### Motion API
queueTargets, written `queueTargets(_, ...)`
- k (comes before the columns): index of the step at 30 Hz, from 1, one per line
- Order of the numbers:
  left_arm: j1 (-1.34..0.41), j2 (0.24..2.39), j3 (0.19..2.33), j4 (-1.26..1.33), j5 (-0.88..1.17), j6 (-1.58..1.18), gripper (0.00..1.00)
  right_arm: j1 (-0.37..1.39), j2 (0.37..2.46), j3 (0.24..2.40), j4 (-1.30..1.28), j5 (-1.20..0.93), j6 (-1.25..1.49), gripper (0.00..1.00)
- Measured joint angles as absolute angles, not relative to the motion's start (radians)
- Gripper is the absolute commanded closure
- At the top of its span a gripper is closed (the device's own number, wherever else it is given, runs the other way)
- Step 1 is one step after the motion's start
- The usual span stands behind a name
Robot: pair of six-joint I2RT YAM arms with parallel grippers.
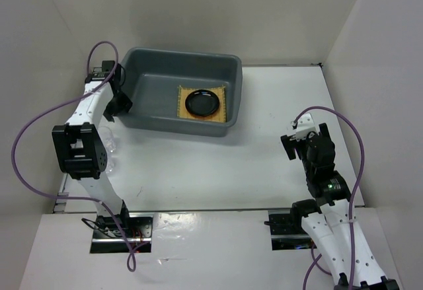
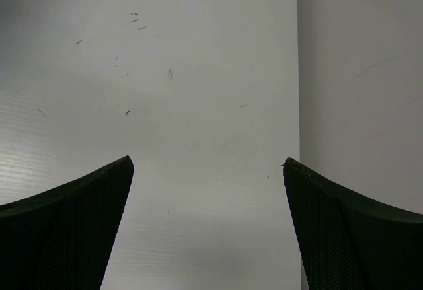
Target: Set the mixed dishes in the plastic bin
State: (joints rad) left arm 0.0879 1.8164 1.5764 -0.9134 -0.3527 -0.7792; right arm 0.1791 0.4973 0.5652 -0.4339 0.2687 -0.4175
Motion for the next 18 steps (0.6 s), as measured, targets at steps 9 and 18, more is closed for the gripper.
queueTargets(9,0.021,1.707,1.795,-0.822,-0.296,-0.675,0.00,0.179,0.506,0.564,-0.434,0.269,-0.418,0.02)
queueTargets(18,0.197,1.572,1.760,-0.811,-0.339,-0.633,0.08,0.179,0.506,0.564,-0.434,0.269,-0.418,0.02)
